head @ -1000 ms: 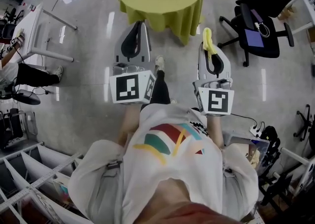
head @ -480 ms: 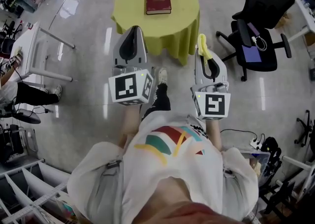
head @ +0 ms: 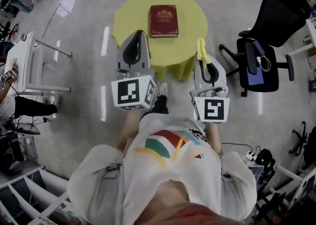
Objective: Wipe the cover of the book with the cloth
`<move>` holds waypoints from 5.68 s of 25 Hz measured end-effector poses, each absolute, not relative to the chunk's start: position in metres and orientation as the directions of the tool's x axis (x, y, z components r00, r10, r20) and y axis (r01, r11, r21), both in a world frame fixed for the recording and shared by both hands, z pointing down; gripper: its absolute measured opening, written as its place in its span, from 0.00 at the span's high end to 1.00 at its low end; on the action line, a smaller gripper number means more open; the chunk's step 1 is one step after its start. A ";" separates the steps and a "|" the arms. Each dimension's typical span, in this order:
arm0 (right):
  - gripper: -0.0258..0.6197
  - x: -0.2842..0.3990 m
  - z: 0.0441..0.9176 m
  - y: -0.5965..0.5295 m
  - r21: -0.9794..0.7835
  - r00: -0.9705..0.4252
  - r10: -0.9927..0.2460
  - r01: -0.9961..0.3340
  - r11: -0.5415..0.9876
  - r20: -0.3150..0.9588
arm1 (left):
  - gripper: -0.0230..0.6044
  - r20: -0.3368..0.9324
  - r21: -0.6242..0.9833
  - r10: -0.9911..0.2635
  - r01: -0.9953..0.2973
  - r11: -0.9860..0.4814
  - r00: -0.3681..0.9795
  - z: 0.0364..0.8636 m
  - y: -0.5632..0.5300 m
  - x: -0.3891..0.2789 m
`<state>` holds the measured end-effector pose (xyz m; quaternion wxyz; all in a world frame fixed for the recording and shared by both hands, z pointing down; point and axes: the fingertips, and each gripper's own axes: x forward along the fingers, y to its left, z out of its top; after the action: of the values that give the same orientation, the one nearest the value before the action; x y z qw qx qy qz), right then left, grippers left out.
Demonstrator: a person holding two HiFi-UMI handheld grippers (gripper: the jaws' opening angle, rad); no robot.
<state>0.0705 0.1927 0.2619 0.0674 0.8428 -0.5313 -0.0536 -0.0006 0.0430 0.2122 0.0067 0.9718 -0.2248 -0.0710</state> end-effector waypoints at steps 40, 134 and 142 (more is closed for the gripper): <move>0.91 0.256 0.253 -0.022 0.169 0.319 -0.947 -0.935 -0.311 0.022 | 0.93 -0.083 0.063 -0.492 -0.488 -0.871 0.867 0.211 -0.137 0.169; 0.91 0.330 0.581 -0.142 0.530 0.351 -0.412 -0.688 0.496 0.841 | 0.72 0.713 0.337 -0.136 -0.507 -0.794 0.687 0.583 -0.100 0.159; 0.91 0.312 0.586 -0.124 0.516 0.352 -0.381 -0.652 0.556 0.855 | 0.72 0.703 0.339 -0.140 -0.501 -0.796 0.697 0.583 -0.100 0.158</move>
<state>0.3123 -0.1240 0.5859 0.6811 0.4605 -0.5604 0.0994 0.1583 -0.1002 0.5828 0.2628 0.8830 -0.1815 0.3440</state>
